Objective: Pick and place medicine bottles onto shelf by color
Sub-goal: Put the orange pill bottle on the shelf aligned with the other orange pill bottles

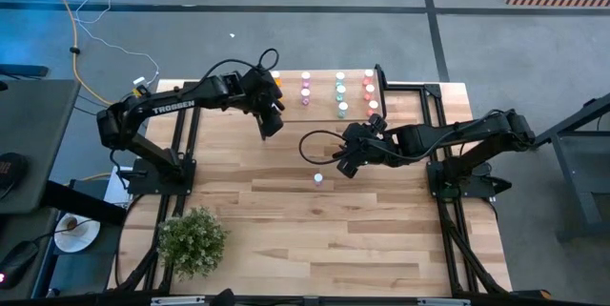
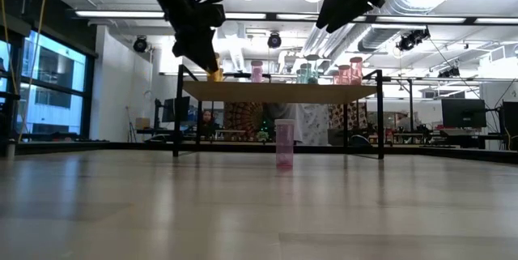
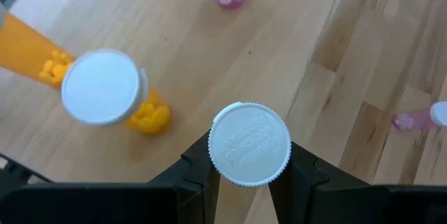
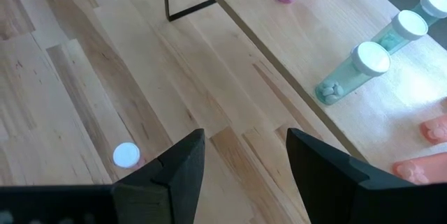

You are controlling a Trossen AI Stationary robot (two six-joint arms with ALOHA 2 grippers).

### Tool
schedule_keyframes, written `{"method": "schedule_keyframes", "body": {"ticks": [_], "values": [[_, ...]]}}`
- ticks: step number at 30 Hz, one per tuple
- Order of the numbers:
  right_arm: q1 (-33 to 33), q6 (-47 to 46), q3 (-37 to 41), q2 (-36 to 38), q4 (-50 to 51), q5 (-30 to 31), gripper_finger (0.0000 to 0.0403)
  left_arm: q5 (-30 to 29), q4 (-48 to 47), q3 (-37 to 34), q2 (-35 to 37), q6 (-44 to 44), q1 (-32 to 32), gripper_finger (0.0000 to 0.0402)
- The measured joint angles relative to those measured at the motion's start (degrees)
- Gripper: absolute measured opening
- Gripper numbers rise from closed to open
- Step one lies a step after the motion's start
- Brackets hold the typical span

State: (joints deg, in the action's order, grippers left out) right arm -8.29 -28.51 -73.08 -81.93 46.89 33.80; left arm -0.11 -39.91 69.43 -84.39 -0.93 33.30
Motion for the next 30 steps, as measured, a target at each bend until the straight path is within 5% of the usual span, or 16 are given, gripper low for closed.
{"method": "schedule_keyframes", "body": {"ticks": [30], "values": [[0.02,0.0,0.0,0.0,-0.02,0.0,0.0195,0.29,-2.52,0.0,1.04,0.2,0.2,0.009]]}}
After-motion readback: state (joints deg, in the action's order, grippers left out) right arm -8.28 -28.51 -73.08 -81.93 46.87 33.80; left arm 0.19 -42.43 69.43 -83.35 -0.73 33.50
